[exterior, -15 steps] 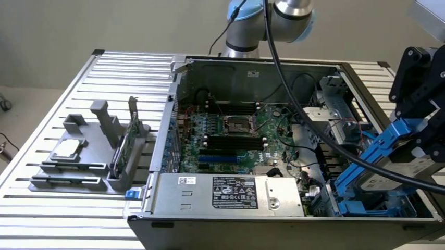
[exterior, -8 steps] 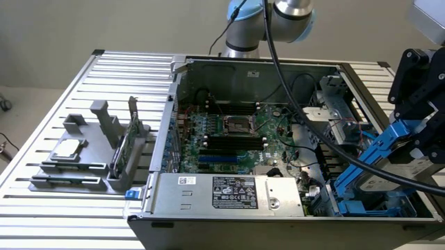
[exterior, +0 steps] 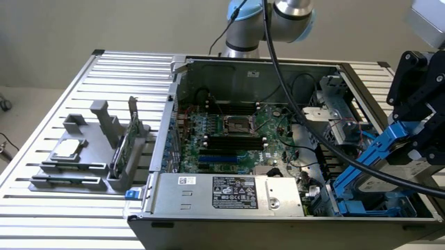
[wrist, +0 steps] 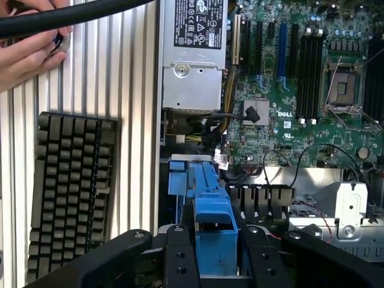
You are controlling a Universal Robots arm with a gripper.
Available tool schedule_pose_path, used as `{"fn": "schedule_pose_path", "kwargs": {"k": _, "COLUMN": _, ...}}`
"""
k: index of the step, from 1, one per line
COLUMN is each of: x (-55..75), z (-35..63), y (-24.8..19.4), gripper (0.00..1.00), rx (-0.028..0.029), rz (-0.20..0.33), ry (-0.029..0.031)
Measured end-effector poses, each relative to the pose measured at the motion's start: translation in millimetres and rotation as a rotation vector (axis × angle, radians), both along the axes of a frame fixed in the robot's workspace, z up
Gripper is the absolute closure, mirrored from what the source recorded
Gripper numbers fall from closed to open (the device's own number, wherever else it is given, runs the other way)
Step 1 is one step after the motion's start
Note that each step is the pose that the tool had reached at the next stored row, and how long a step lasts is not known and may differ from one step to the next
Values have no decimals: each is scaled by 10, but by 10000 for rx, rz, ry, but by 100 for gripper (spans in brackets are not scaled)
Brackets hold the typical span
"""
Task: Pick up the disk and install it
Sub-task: 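Pick up the disk, then insert the disk into the insertion slot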
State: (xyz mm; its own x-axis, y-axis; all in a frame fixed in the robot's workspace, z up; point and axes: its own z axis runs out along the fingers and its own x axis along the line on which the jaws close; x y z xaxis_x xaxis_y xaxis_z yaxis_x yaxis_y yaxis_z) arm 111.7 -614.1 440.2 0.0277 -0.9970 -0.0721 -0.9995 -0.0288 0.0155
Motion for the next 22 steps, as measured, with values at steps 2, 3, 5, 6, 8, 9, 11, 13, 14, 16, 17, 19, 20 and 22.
{"fn": "schedule_pose_path", "kwargs": {"k": 2, "x": 14, "z": -9, "y": 0, "gripper": 67, "rx": 25, "rz": -19, "ry": 12}}
{"fn": "schedule_pose_path", "kwargs": {"k": 3, "x": 22, "z": -12, "y": 1, "gripper": 67, "rx": 34, "rz": -28, "ry": 17}}
{"fn": "schedule_pose_path", "kwargs": {"k": 5, "x": 29, "z": -22, "y": 0, "gripper": 67, "rx": 58, "rz": -45, "ry": 31}}
{"fn": "schedule_pose_path", "kwargs": {"k": 6, "x": 28, "z": -27, "y": 1, "gripper": 67, "rx": 67, "rz": -54, "ry": 39}}
{"fn": "schedule_pose_path", "kwargs": {"k": 8, "x": 29, "z": -34, "y": 0, "gripper": 67, "rx": 84, "rz": -67, "ry": 58}}
{"fn": "schedule_pose_path", "kwargs": {"k": 9, "x": 29, "z": -37, "y": 0, "gripper": 67, "rx": 95, "rz": -75, "ry": 68}}
{"fn": "schedule_pose_path", "kwargs": {"k": 11, "x": 29, "z": -43, "y": 0, "gripper": 67, "rx": 119, "rz": -98, "ry": 91}}
{"fn": "schedule_pose_path", "kwargs": {"k": 13, "x": 29, "z": -49, "y": 1, "gripper": 67, "rx": 140, "rz": -116, "ry": 107}}
{"fn": "schedule_pose_path", "kwargs": {"k": 14, "x": 29, "z": -50, "y": 1, "gripper": 67, "rx": 146, "rz": -119, "ry": 109}}
{"fn": "schedule_pose_path", "kwargs": {"k": 16, "x": 29, "z": -50, "y": -3, "gripper": 67, "rx": 153, "rz": -120, "ry": 112}}
{"fn": "schedule_pose_path", "kwargs": {"k": 17, "x": 29, "z": -50, "y": -4, "gripper": 67, "rx": 153, "rz": -120, "ry": 112}}
{"fn": "schedule_pose_path", "kwargs": {"k": 19, "x": 29, "z": -50, "y": -11, "gripper": 67, "rx": 154, "rz": -120, "ry": 115}}
{"fn": "schedule_pose_path", "kwargs": {"k": 20, "x": 29, "z": -49, "y": -14, "gripper": 67, "rx": 153, "rz": -120, "ry": 116}}
{"fn": "schedule_pose_path", "kwargs": {"k": 22, "x": 30, "z": -49, "y": -21, "gripper": 67, "rx": 153, "rz": -120, "ry": 118}}
